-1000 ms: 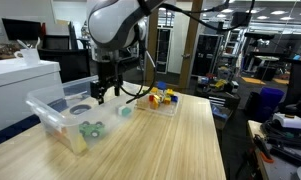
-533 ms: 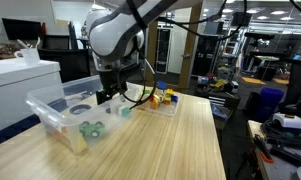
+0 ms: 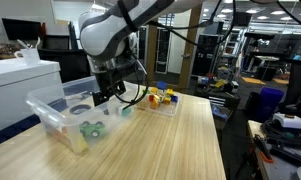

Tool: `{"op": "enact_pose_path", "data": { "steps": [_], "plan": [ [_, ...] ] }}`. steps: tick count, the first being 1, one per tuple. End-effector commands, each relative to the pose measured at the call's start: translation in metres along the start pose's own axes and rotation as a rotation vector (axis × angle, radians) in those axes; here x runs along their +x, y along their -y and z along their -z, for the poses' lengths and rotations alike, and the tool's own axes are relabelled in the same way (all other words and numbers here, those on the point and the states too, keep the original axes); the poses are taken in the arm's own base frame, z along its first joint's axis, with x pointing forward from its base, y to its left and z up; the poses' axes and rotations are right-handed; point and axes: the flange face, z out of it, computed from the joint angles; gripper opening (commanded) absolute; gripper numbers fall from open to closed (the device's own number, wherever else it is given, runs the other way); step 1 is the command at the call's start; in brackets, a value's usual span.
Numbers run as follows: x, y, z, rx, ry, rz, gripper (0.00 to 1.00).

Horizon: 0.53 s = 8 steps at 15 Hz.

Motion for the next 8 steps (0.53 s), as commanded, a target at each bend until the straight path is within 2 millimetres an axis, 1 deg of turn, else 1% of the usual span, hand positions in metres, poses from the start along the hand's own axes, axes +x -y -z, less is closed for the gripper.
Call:
{"op": "enact_pose_path", "data": {
  "steps": [1, 8],
  "plan": [
    [0.007, 0.003, -0.006, -0.002, 0.000, -0.007, 1.00],
    [0.015, 0.005, -0.024, 0.006, -0.014, 0.022, 1.00]
  ]
}}
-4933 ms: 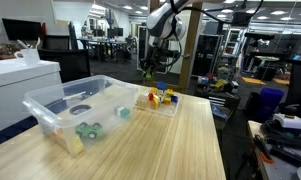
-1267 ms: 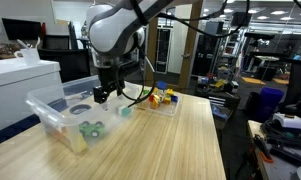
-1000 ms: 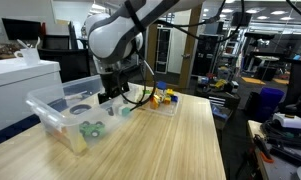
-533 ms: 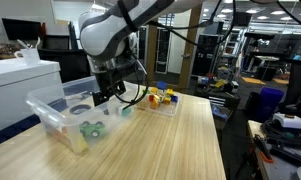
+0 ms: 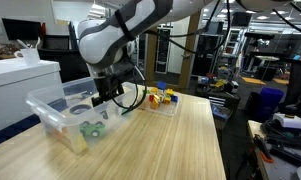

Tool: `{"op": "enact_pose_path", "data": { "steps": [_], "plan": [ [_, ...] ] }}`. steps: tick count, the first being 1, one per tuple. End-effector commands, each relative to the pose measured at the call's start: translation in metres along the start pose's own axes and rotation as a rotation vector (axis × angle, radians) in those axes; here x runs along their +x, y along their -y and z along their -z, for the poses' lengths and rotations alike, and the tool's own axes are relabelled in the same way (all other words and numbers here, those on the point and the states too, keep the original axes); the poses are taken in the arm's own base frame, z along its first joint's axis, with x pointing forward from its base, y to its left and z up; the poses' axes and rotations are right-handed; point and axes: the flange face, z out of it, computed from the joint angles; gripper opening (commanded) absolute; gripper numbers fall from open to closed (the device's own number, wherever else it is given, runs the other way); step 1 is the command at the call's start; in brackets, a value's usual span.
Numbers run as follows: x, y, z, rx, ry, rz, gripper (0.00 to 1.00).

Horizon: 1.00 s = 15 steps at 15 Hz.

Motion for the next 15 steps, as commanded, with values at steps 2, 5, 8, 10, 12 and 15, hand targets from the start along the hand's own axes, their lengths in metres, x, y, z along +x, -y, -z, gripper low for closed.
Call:
{"op": "enact_pose_path", "data": {
  "steps": [2, 5, 8, 10, 12, 15],
  "plan": [
    [0.009, -0.001, -0.005, -0.007, -0.029, 0.012, 1.00],
    [0.014, -0.002, -0.007, -0.006, -0.051, 0.002, 1.00],
    [0.012, 0.006, -0.006, 0.036, -0.028, 0.031, 1.00],
    [0.010, 0.016, -0.004, 0.068, -0.025, 0.055, 1.00],
    [0.009, 0.023, -0.004, 0.086, -0.023, 0.072, 1.00],
    [0.008, 0.032, 0.003, 0.104, -0.050, 0.112, 1.00]
  ]
}}
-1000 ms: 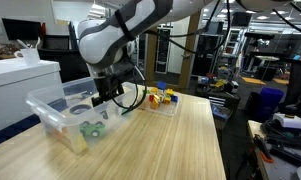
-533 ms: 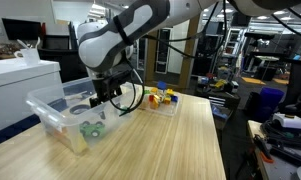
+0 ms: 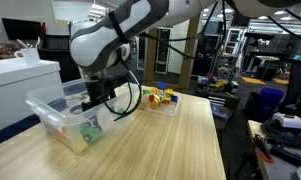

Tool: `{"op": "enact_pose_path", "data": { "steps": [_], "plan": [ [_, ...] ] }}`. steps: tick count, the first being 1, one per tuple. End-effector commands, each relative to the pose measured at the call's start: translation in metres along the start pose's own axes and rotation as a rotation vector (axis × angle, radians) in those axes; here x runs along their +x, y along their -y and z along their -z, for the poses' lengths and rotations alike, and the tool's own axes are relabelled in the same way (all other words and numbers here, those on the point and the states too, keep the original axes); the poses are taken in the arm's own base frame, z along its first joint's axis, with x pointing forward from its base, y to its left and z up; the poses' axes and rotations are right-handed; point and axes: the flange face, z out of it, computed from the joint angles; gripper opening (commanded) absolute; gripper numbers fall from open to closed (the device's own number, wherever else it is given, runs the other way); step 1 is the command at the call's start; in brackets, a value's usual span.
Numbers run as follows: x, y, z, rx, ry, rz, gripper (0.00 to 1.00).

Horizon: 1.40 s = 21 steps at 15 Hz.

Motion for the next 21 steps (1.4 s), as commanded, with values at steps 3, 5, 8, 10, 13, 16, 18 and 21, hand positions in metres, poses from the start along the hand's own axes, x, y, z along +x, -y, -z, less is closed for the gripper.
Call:
{"op": "enact_pose_path", "data": {
  "steps": [3, 5, 8, 10, 13, 16, 18, 21],
  "plan": [
    [0.014, -0.009, 0.026, -0.028, -0.126, -0.041, 1.00],
    [0.016, -0.023, 0.022, -0.065, -0.121, -0.100, 1.00],
    [0.016, -0.039, 0.019, -0.097, -0.113, -0.168, 1.00],
    [0.013, -0.049, 0.014, -0.121, -0.087, -0.196, 1.00],
    [0.004, -0.049, 0.000, -0.121, 0.019, -0.189, 1.00],
    [-0.003, -0.049, -0.012, -0.130, 0.100, -0.195, 1.00],
    [-0.003, -0.047, -0.017, -0.119, 0.111, -0.188, 1.00],
    [0.000, -0.042, -0.014, -0.102, 0.074, -0.159, 0.51]
  ]
}}
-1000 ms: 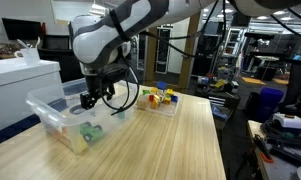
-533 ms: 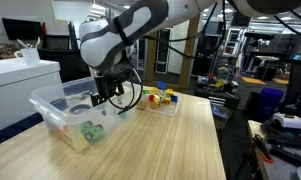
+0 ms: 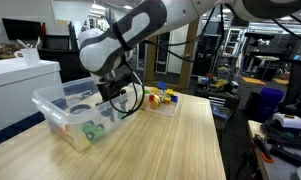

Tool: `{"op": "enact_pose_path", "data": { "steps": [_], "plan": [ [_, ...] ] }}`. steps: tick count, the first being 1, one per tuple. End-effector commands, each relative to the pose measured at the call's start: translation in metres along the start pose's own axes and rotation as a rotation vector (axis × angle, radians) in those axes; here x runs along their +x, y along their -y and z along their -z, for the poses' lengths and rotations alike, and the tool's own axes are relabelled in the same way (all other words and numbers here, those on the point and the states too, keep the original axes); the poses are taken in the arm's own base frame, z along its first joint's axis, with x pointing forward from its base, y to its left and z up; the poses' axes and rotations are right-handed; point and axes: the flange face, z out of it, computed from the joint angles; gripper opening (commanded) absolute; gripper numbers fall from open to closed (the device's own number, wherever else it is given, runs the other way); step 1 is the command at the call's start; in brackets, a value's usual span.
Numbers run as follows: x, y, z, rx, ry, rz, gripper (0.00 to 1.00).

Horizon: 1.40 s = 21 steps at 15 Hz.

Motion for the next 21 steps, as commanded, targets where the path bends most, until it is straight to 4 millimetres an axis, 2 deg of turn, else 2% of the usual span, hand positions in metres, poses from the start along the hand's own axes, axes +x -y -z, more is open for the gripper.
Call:
{"op": "enact_pose_path", "data": {
  "steps": [1, 5, 9, 11, 14, 15, 16, 17, 18, 19, 20, 21],
  "plan": [
    [0.003, 0.003, 0.007, 0.017, -0.027, 0.019, 0.44],
    [0.005, 0.007, 0.021, 0.036, -0.106, 0.044, 0.11],
    [-0.003, 0.010, 0.051, 0.067, -0.138, 0.056, 0.11],
    [-0.009, 0.004, 0.085, 0.084, -0.162, 0.073, 0.11],
    [-0.019, -0.019, 0.138, 0.085, -0.187, 0.076, 0.11],
    [-0.025, -0.053, 0.172, 0.106, -0.198, 0.009, 0.11],
    [-0.029, -0.098, 0.188, 0.129, -0.193, -0.098, 0.11],
    [-0.031, -0.158, 0.192, 0.160, -0.196, -0.211, 0.11],
    [-0.033, -0.198, 0.177, 0.178, -0.190, -0.294, 0.11],
    [-0.027, -0.246, 0.134, 0.183, -0.154, -0.407, 0.11],
    [-0.023, -0.265, 0.092, 0.172, -0.110, -0.486, 0.11],
    [-0.023, -0.274, 0.066, 0.168, -0.082, -0.541, 0.11]
  ]
}}
